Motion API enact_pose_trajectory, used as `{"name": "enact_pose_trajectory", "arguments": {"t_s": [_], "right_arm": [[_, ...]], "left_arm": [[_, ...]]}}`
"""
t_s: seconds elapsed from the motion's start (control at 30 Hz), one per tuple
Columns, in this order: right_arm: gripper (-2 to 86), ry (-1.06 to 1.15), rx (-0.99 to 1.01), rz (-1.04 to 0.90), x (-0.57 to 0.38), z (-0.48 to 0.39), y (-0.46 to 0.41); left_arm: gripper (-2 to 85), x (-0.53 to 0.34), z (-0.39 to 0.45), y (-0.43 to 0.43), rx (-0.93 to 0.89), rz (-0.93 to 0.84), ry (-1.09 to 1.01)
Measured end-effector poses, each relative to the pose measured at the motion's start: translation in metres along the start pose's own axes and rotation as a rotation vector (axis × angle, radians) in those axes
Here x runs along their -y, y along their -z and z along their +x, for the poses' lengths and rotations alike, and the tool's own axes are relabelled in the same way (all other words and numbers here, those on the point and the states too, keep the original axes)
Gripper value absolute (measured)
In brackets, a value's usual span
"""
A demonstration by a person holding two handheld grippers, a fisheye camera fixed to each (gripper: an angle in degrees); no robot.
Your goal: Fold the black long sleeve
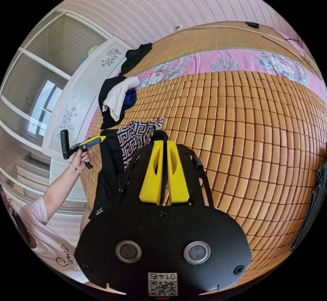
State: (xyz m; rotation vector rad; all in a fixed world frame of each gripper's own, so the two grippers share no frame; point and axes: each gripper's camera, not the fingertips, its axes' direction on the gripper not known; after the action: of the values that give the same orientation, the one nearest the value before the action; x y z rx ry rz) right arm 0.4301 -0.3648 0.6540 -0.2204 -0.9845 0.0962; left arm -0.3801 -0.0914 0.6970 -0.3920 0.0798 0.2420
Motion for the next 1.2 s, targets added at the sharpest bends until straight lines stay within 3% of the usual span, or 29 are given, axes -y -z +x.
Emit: {"name": "enact_pose_trajectory", "arguments": {"t_s": [0.13,0.27,0.5,0.63,0.8,0.93,1.07,1.2], "right_arm": [[0.8,0.131,0.005,0.071,-0.016,-0.031,0.050],[0.9,0.301,0.042,0.056,-0.096,-0.074,0.097],[1.5,0.176,-0.061,-0.381,-0.249,-0.082,0.009],[2.4,0.118,-0.082,-0.354,-0.259,-0.084,-0.002],[2.8,0.091,-0.175,-0.375,-0.253,-0.091,0.014],[2.4,0.163,-0.328,-0.338,-0.246,-0.125,0.014],[4.0,0.342,-0.177,-0.339,-0.231,-0.194,-0.029],[6.7,0.491,-0.148,-0.553,-0.246,-0.238,-0.104]], "left_arm": [[-0.4,-0.020,0.019,0.050,-0.079,0.085,-0.112],[-0.3,-0.104,0.027,0.096,-0.184,0.097,-0.140],[2.2,-0.268,0.028,0.046,-0.168,-0.216,0.089],[4.3,-0.293,0.028,0.040,-0.176,-0.196,0.186],[4.4,-0.289,0.051,0.068,0.057,-0.195,0.059],[4.4,-0.287,0.097,0.070,0.042,-0.175,-0.070],[6.2,-0.296,0.174,0.025,-0.108,-0.218,-0.200],[6.5,-0.320,0.210,-0.030,-0.015,-0.407,-0.295]]}}
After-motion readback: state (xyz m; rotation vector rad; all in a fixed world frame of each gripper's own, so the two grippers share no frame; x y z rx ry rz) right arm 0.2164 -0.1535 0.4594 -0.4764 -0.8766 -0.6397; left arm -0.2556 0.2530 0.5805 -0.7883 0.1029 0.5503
